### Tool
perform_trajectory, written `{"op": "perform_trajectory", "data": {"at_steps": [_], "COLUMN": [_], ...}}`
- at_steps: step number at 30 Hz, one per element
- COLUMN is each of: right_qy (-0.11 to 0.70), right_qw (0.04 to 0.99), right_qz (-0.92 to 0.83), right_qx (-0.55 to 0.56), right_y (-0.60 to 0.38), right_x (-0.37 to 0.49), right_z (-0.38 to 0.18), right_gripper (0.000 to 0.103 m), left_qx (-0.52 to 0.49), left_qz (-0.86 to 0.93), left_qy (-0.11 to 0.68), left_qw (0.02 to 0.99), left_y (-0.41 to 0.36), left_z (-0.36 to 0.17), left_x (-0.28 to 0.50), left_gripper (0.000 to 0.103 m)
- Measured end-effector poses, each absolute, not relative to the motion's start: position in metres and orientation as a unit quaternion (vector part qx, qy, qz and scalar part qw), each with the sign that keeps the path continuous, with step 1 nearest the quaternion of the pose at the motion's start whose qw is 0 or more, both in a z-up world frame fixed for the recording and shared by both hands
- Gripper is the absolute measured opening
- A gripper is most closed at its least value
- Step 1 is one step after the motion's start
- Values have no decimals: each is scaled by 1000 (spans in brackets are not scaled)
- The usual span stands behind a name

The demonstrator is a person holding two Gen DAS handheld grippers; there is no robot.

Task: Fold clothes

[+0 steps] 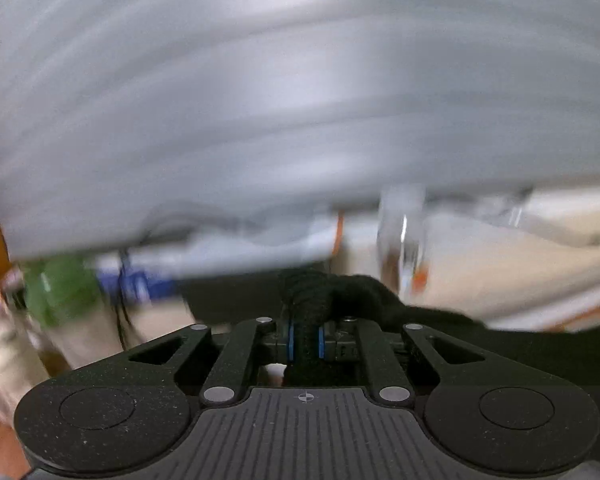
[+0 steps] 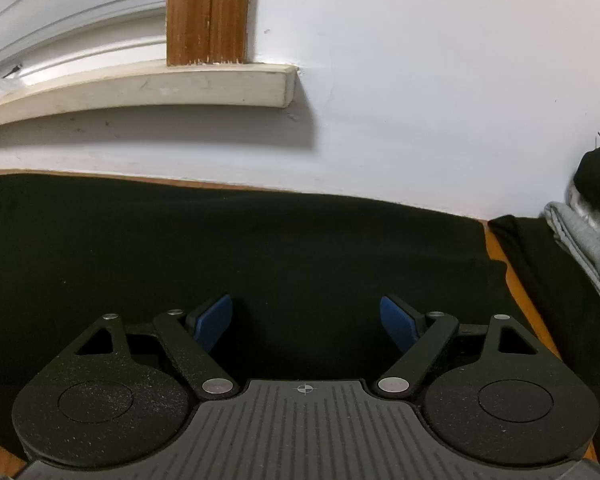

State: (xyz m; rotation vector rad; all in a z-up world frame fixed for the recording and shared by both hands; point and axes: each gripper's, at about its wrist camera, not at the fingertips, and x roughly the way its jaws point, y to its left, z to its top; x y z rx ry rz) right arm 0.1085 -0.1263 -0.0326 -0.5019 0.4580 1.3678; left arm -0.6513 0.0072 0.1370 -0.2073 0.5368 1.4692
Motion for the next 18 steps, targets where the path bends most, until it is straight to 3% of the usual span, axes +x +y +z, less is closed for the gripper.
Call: {"op": "perform_trajectory", "data": {"at_steps": [2, 4, 7, 13, 18], "right_qy": [208, 209, 211, 208, 209], "right_qw": [722, 721, 721, 722, 722], "right_qz": [619, 620, 620, 619, 619], "right_qx": [-227, -227, -226, -228, -228], "right_y": [-126, -126, -125, -126, -126], "right_x": [109, 110, 111, 110, 110], "right_z": [-32, -32, -31, -30, -30], "right_gripper": [80, 80, 80, 81, 81], "left_qx": [-119, -140, -160, -168, -178], "left_qz": [654, 650, 649, 638, 636], "left_qy": [267, 277, 274, 275, 252], "left_qw": [697, 694, 691, 699, 708], "left_y": [8, 0, -18, -68, -122], "left_z": [109, 90, 82, 88, 95], "left_x": [-652, -657, -665, -667, -678], "left_gripper": [23, 44, 66, 76, 74]}}
